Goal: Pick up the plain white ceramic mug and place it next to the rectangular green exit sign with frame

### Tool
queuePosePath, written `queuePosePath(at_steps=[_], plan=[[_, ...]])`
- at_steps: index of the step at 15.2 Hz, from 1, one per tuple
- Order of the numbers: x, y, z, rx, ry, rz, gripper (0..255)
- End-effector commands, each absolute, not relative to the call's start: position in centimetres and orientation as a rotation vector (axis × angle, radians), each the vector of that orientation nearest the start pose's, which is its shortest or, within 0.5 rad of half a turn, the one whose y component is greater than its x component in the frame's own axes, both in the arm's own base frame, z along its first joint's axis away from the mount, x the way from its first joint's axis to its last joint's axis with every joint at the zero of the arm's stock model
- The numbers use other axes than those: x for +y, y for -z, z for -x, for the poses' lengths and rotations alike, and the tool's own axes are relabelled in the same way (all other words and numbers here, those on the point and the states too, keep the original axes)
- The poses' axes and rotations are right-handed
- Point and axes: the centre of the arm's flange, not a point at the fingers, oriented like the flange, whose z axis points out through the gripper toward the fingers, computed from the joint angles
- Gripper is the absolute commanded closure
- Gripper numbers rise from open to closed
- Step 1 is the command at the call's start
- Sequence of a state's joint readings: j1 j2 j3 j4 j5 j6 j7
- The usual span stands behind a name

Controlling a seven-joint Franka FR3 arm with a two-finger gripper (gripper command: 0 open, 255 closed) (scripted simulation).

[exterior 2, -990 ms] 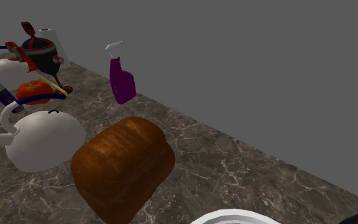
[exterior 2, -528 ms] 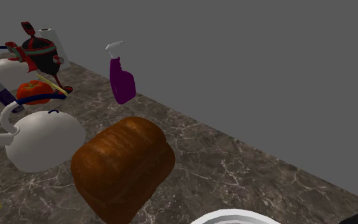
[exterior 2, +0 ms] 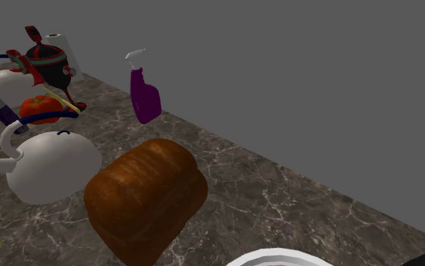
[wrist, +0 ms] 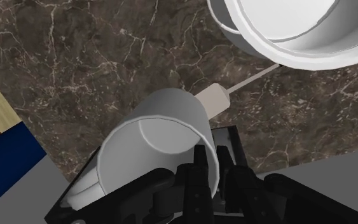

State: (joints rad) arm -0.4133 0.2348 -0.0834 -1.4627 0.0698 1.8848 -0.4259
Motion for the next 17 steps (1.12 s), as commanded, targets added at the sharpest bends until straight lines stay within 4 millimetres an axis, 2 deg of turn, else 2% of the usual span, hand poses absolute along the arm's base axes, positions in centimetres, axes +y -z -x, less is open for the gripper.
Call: queuePosePath(at_steps=[1,17], plan=[[-30.2,-55.7,-57.7,0.130,0.303,3.164,255],[-30.2,-47.2,-57.7,0.130,0.303,3.164,255]])
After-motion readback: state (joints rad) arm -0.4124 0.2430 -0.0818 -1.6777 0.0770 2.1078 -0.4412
